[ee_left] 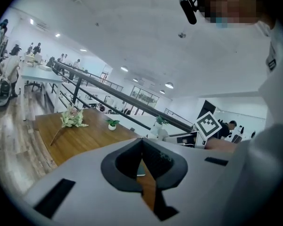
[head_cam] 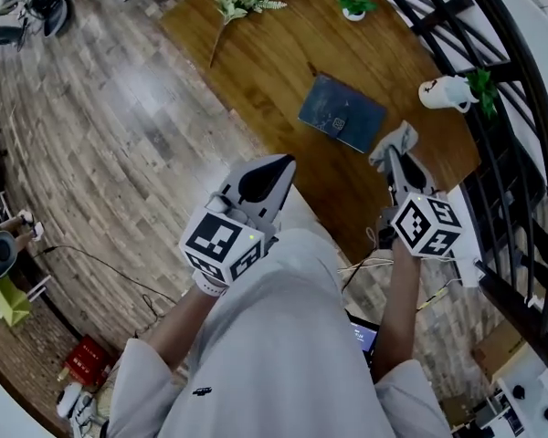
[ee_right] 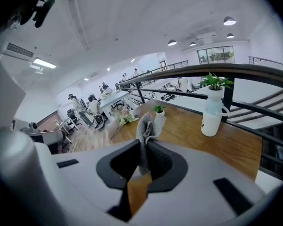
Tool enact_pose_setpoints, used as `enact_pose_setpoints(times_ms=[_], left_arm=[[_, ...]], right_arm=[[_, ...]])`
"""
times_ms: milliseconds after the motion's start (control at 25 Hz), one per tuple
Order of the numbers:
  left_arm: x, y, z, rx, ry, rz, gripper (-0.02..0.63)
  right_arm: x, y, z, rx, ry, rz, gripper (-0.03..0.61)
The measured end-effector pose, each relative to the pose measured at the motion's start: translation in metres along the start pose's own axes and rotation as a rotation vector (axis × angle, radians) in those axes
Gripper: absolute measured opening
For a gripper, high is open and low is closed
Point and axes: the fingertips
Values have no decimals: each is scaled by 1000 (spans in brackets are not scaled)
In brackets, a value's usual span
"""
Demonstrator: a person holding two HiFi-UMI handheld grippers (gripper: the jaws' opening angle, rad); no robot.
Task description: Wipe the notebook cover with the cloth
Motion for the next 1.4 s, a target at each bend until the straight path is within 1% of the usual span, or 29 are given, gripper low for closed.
enact_pose_setpoints(times_ms=[240,440,560,680,920,1120,1280,1400], left_arm=[[-9,-22,-43,68,-25,-5,20],[-9,-39,-71,137,-26,16,20],[-8,-47,-86,170,-25,35,19],[-10,-55,-100,201,-32,37,20],[-17,-65,-122,251,-64,51,20],[-23,-68,-134,288,-108,68,20],[-22,-71,-137,303,-110,75,20],[-21,-72,-137,300,-109,84,20]], right_arm=[[-53,-23,-26,67,-64,-104,41],[-93,-47,-53,151,-102,-175,41],[-117,-60,-70,220,-112,-209,41],[-136,-71,-83,287,-102,-245,41],[-165,-81,-105,393,-110,-346,43],[-176,-75,-111,420,-129,-383,41],[-179,-67,-108,415,-118,-415,41],[-178,-63,-106,405,-111,-401,41]])
Point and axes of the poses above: the fingertips, and each gripper's own axes: z forward along the fingers, x to its right, y out of its underside, and after that the axes turned 8 degrees about -z, right-handed
